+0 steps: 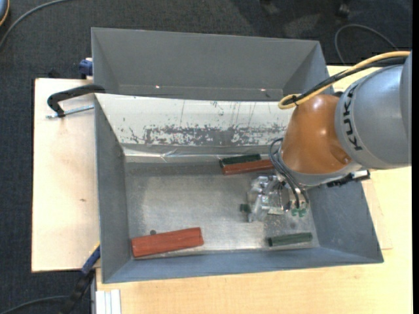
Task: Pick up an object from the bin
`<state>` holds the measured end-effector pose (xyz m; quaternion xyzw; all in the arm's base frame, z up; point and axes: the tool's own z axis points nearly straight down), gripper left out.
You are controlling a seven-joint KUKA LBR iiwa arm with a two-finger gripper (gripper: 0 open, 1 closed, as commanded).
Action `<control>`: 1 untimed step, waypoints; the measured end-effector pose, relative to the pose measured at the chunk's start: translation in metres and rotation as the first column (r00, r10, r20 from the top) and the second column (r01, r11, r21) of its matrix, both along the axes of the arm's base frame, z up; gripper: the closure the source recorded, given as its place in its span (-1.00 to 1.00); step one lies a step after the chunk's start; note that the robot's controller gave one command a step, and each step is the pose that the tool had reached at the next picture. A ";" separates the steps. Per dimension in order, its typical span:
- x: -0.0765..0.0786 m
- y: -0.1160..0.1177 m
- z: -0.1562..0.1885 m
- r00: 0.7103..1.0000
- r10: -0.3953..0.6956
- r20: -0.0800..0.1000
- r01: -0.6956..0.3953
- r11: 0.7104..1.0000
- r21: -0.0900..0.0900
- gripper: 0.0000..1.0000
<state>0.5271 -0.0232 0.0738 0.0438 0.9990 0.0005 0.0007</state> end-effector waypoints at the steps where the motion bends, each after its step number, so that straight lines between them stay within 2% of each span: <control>1: -0.006 -0.040 0.126 1.000 0.001 0.012 -0.001 1.000 -0.003 1.00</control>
Offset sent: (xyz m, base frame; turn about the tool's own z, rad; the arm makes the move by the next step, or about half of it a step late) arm -0.0086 -0.0390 0.1201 -0.0042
